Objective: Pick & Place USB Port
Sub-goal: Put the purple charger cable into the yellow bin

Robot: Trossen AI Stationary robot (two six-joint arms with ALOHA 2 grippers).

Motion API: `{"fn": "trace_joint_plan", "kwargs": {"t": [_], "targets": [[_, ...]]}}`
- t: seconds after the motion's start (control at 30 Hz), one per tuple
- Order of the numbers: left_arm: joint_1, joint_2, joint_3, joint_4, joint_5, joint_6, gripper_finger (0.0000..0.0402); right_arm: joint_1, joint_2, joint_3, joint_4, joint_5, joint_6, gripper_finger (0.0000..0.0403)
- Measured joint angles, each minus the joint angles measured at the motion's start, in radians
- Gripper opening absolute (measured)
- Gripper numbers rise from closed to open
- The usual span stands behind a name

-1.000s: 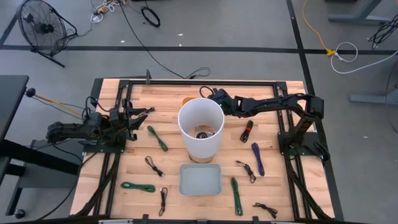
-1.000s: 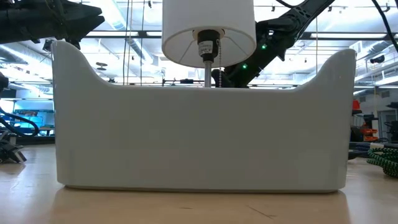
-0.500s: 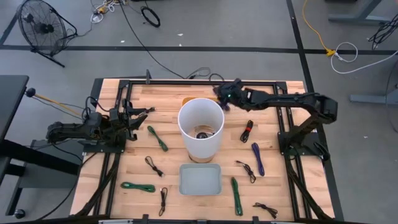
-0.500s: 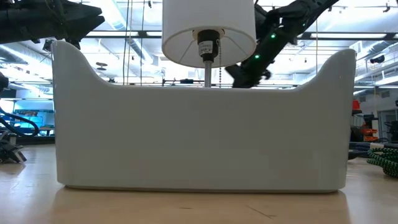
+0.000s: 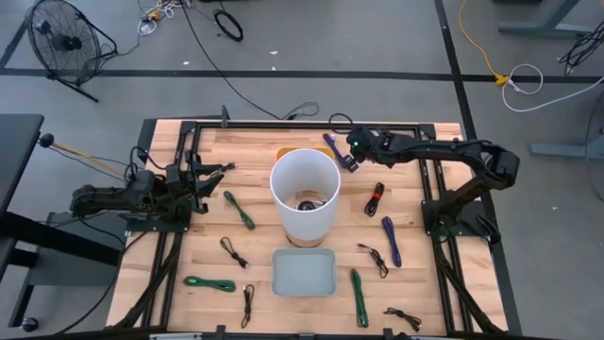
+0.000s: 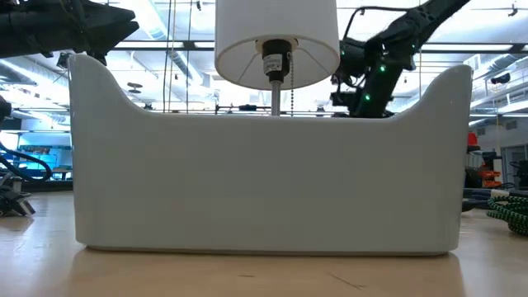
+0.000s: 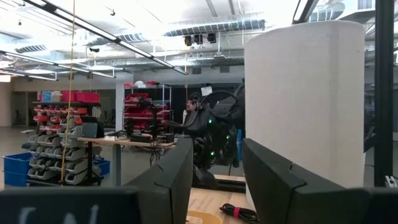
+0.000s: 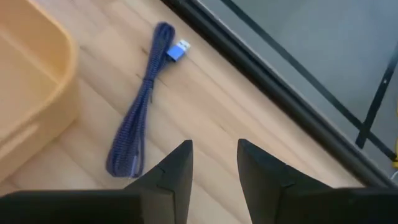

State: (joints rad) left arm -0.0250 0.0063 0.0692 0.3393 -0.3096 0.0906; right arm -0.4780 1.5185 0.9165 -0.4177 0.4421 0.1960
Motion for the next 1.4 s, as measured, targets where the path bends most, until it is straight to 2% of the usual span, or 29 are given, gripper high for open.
{"fn": "trace_joint_plan", "kwargs": {"t": [0.17, 0.4, 0.87, 1.07, 1.4], "targets": [[0.0, 0.0, 0.0, 0.0, 0.0, 0.0, 0.0144, -0.023, 0.0, -0.067, 0.133, -0.125, -0.008, 0.0128], [0.0, 0.0, 0.0, 0.0, 0.0, 0.0, 0.0144, -0.024, 0.001, -0.159, 0.259, -0.199, 0.008, 0.0131], [0.0, 0.0, 0.0, 0.0, 0.0, 0.0, 0.0144, -0.017, 0.001, -0.24, 0.42, -0.271, 0.046, 0.0236], [0.0, 0.0, 0.0, 0.0, 0.0, 0.0, 0.0144, 0.011, 0.001, -0.282, 0.512, -0.278, 0.058, 0.0244], [0.0, 0.0, 0.0, 0.0, 0.0, 0.0, 0.0144, 0.022, 0.022, -0.293, 0.541, -0.276, 0.082, 0.0235]]}}
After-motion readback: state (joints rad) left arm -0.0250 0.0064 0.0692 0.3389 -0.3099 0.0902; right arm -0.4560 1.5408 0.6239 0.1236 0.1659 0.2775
